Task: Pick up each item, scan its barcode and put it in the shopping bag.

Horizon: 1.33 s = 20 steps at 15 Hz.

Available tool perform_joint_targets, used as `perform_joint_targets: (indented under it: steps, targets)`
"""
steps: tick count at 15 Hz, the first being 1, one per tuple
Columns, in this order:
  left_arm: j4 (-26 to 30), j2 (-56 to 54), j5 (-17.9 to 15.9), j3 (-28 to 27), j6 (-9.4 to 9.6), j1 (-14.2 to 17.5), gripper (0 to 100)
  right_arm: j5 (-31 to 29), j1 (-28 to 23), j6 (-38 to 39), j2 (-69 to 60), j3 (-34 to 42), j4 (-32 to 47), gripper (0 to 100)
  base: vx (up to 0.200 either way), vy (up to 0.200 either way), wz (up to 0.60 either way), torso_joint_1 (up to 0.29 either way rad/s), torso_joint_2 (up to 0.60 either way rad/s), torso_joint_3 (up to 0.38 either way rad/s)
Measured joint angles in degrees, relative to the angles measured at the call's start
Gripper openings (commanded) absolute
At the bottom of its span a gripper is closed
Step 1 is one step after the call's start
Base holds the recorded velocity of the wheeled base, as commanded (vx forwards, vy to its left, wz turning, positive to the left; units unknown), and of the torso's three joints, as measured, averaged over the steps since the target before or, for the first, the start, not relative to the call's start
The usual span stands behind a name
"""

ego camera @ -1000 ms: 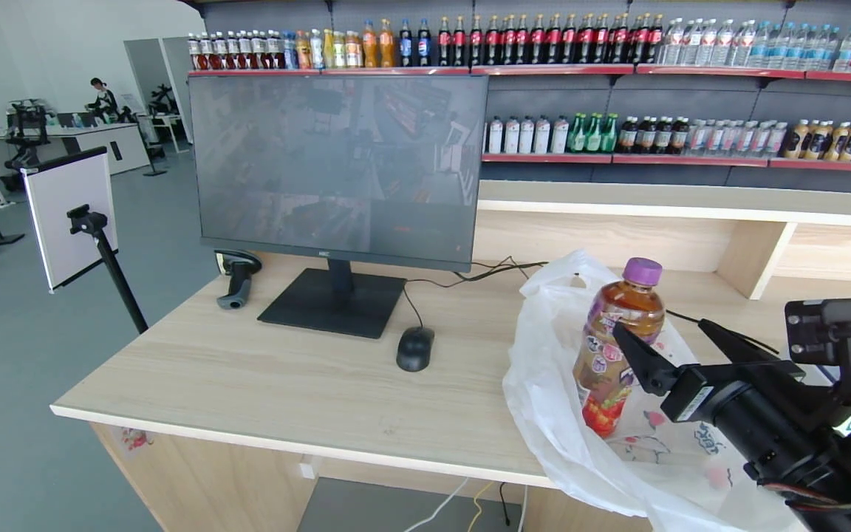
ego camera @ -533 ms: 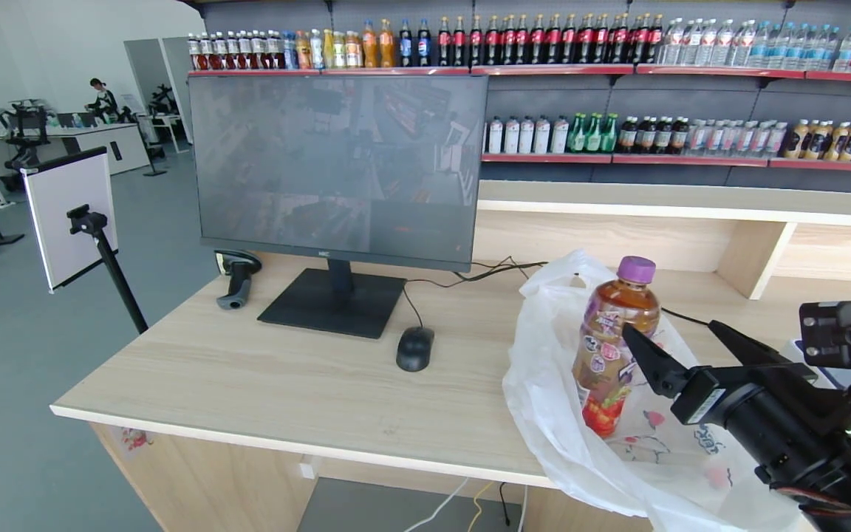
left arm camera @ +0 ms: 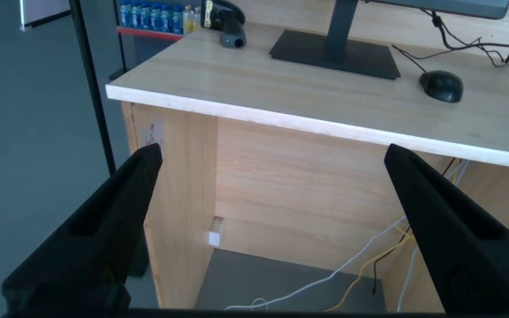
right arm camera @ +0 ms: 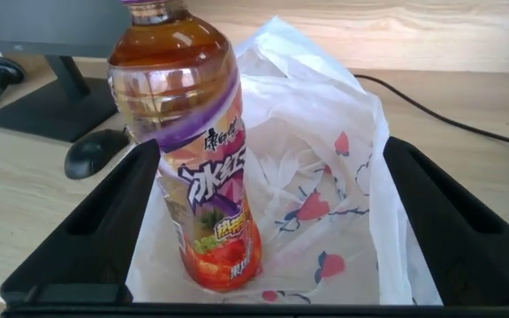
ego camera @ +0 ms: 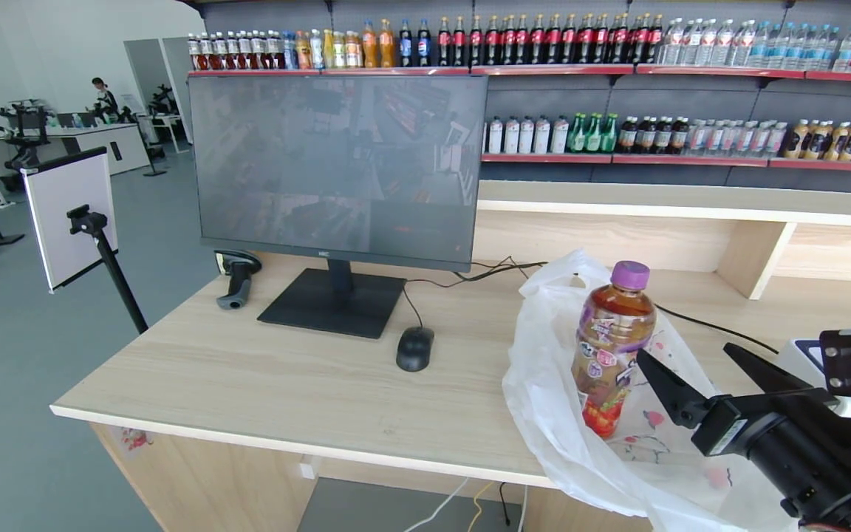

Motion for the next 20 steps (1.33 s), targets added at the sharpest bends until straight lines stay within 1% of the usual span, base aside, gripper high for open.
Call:
perform_joint_targets:
  steps: [2, 10, 16, 19, 20]
  targets:
    - [0.02, 0.00, 0.02, 0.00, -0.02, -0.04, 100, 0.00, 0.00, 0.02, -0.41, 0.11, -0.07, 100, -0.200, 0.000, 0.00, 0.007, 0.00, 0.002]
    - [0.00, 0.00, 0.02, 0.00, -0.09, 0.00, 100, 0.02, -0.07, 0.40, -0.67, 1.06, 0.00, 100, 0.000, 0.000, 0.00, 0.000, 0.00, 0.000]
    - [0.00, 0.00, 0.00, 0.00, -0.17, -0.04, 100, 0.02, -0.72, 0.40, -0.56, 0.61, 0.09, 100, 0.000, 0.000, -0.60, 0.004, 0.00, 0.002]
    - [0.05, 0.00, 0.00, 0.00, -0.13, -0.04, 100, -0.02, 0.33, -0.05, -0.52, -0.88, -0.07, 100, 0.000, 0.000, 0.00, 0.000, 0.00, 0.000]
    - [0.02, 0.00, 0.00, 0.00, -0.09, -0.02, 100, 0.02, 0.78, -0.39, -0.56, -2.17, -0.13, 100, 0.000, -0.200, 0.00, 0.002, 0.00, 0.002]
